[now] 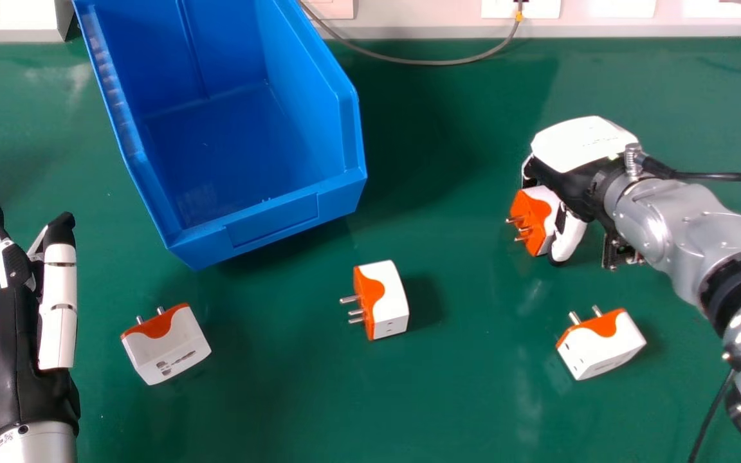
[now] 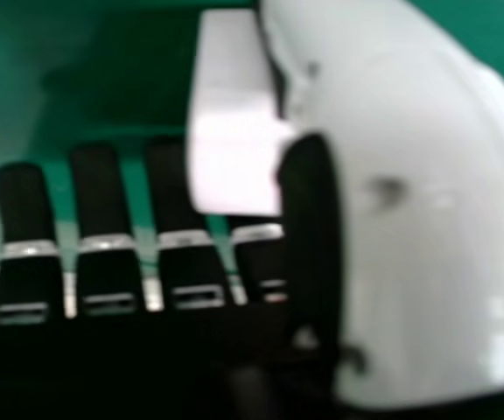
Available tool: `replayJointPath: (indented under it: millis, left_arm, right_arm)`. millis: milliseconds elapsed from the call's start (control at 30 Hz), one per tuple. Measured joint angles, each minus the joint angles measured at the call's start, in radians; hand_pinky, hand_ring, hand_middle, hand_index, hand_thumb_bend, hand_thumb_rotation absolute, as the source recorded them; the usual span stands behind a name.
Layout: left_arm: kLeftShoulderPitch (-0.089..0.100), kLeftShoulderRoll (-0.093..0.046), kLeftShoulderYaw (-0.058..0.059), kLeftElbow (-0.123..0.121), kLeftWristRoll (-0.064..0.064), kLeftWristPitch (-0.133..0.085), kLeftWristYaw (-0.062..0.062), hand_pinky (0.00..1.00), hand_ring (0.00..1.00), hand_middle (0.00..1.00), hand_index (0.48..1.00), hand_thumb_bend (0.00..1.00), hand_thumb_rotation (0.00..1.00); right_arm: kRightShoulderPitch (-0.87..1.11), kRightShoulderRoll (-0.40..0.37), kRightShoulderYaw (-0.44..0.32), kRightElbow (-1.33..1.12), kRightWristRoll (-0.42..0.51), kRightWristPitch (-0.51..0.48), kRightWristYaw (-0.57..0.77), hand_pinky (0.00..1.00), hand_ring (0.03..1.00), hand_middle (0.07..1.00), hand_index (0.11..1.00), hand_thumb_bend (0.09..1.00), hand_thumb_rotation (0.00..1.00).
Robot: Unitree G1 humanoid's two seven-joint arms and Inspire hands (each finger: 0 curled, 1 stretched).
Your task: Pick all objects and put in blue box
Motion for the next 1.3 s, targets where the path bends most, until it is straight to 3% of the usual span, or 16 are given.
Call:
replayJointPath:
  millis: [67,367,1000,1300]
  left_arm:
    - [0.000,0.000,0.000,0.000,0.000,0.000,0.002,0.90,0.92,0.89,0.905,0.44,0.88]
    - [-0.001,0.000,0.000,0.001,0.000,0.000,0.002,0.89,0.92,0.88,0.901,0.44,0.87]
    - [-0.004,0.000,0.000,0.001,0.000,0.001,0.002,0.88,0.91,0.88,0.897,0.44,0.85]
    - [-0.019,0.001,0.003,0.021,0.000,0.001,0.009,0.88,0.91,0.88,0.897,0.44,0.85]
  right_arm:
    - [0.000,0.000,-0.001,0.000,0.000,-0.002,0.000,0.24,0.284,0.549,0.525,0.517,0.04]
    - [0.001,0.008,-0.034,0.002,0.047,0.019,0.030,0.11,0.161,0.497,0.482,0.515,0.01]
    - [0.026,0.003,-0.082,-0.016,0.103,0.025,0.029,0.06,0.114,0.478,0.470,0.513,0.00]
    - [0.107,-0.080,-0.156,-0.216,0.157,-0.062,0.024,0.07,0.122,0.476,0.469,0.512,0.00]
